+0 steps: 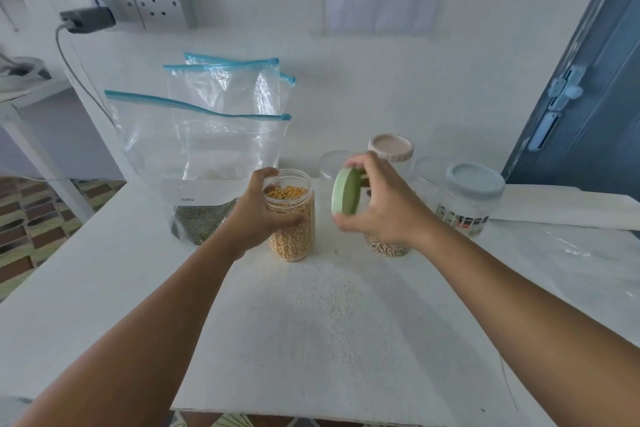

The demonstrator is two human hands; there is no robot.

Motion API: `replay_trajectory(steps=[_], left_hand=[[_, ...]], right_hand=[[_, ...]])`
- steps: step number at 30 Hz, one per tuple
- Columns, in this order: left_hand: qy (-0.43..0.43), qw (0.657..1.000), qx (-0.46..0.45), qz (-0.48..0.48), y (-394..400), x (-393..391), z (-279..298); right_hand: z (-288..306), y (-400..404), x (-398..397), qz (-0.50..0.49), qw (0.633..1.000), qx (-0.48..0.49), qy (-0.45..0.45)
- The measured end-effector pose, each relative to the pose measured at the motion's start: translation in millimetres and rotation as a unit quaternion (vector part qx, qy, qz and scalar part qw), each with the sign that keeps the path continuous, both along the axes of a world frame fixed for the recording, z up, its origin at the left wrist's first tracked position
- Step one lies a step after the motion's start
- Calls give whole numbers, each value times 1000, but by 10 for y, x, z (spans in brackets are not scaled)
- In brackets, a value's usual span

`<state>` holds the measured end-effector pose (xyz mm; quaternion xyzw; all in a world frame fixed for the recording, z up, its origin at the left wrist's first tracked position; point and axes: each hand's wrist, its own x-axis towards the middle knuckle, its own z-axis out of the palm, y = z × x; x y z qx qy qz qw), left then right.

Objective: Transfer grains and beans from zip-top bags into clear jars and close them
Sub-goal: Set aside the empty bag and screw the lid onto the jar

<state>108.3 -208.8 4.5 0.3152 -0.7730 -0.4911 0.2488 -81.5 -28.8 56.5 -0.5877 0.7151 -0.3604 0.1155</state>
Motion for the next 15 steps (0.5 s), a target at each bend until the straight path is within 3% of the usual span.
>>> replay_trajectory(steps=[5,10,15], left_hand=[[-1,1000,11,-9,68,2,42],[16,1000,11,-22,193,17,13],[30,999,17,-30,210,39,-34]], right_hand=[[-19,-231,117,-1,948,-125,-294],[-193,-436,256,9,934,-142,-328],[-405,-464,209,6,948,-77,-309]])
